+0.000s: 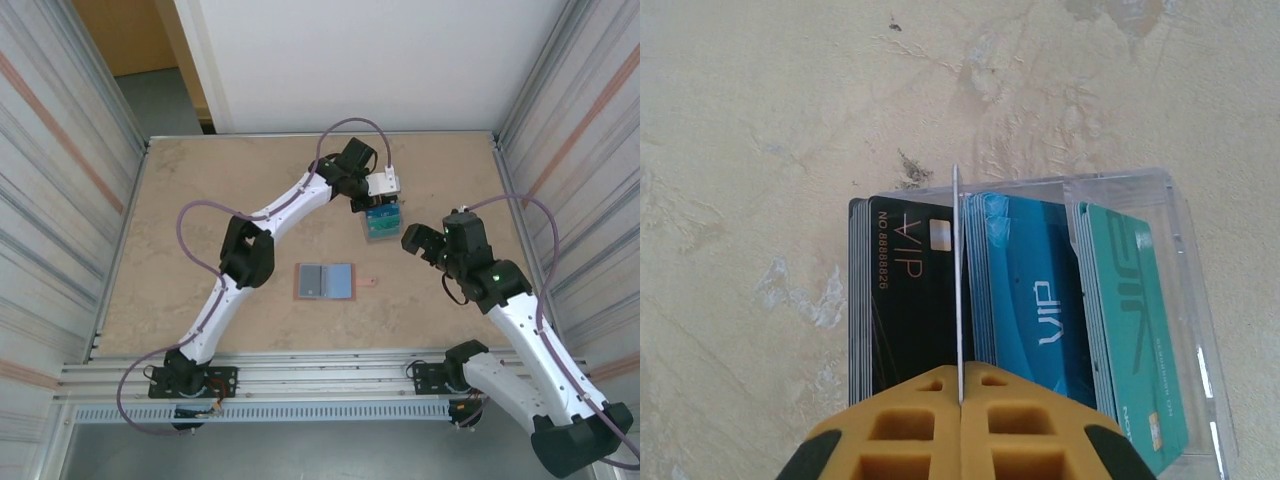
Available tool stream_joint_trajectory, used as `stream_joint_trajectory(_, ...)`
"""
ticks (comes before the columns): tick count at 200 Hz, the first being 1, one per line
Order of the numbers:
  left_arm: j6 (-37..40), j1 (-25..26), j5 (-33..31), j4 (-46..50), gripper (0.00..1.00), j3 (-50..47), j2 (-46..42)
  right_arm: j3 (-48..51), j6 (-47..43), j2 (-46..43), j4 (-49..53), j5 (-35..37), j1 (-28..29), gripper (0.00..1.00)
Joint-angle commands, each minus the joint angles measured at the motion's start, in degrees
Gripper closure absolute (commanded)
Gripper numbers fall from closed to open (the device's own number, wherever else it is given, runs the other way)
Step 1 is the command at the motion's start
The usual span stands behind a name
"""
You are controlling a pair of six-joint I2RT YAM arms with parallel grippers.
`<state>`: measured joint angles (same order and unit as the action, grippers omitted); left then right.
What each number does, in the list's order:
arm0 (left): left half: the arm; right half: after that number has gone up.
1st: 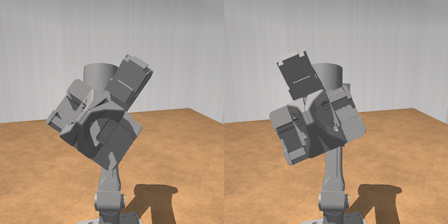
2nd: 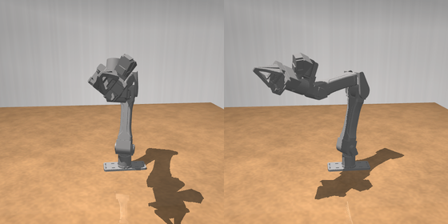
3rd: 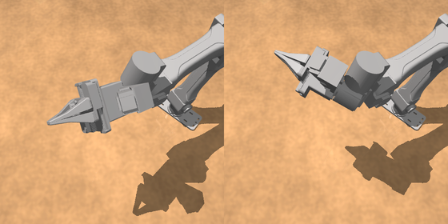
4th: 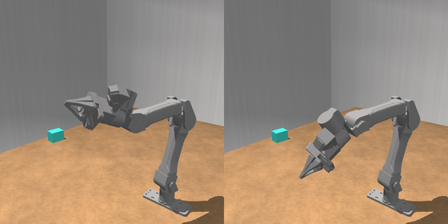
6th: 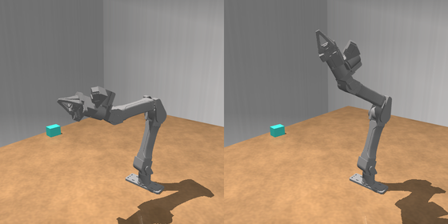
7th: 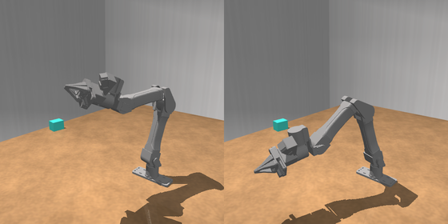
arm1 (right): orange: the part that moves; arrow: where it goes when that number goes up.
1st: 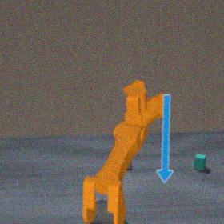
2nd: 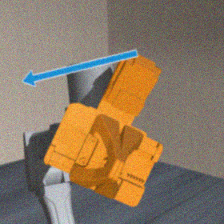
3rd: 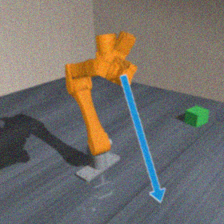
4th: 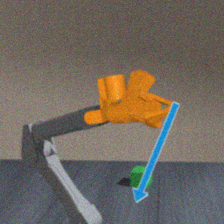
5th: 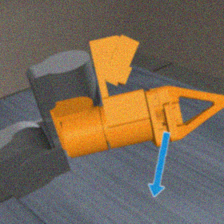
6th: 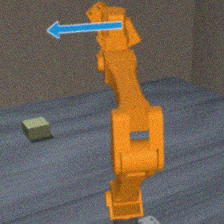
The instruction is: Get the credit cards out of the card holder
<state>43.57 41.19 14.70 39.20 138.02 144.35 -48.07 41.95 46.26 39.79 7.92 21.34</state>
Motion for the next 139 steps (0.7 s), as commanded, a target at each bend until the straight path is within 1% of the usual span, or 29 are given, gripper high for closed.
stream_joint_trajectory(1,1.5,-0.1,-1.2,0.5,1.00,2.0,0.9,0.7,1.3,-1.0,0.8,0.8,-0.3,0.01)
stream_joint_trajectory(75,1.6,-0.1,-3.3,1.2,1.00,2.1,1.4,1.0,1.6,-1.8,0.7,0.2,-0.2,0.01)
stream_joint_trajectory(85,1.6,-0.1,-3.6,1.2,0.95,2.1,1.5,1.1,1.7,-1.8,0.6,0.1,-0.2,0.01)
stream_joint_trajectory(101,1.3,-0.1,-3.8,0.8,0.81,2.0,1.7,1.1,1.6,-1.8,0.4,-0.1,-0.2,0.01)
stream_joint_trajectory(109,1.2,-0.1,-3.8,0.6,0.77,2.1,1.7,1.1,1.7,-1.8,0.3,-0.2,-0.2,0.01)
stream_joint_trajectory(120,1.0,0.0,-3.8,0.3,0.75,2.0,1.8,1.2,1.6,-1.7,0.2,-0.3,-0.2,0.01)
stream_joint_trajectory(139,0.7,0.1,-3.7,-0.2,0.74,2.1,1.6,1.3,1.5,-1.6,0.0,-0.4,-0.2,0.01)
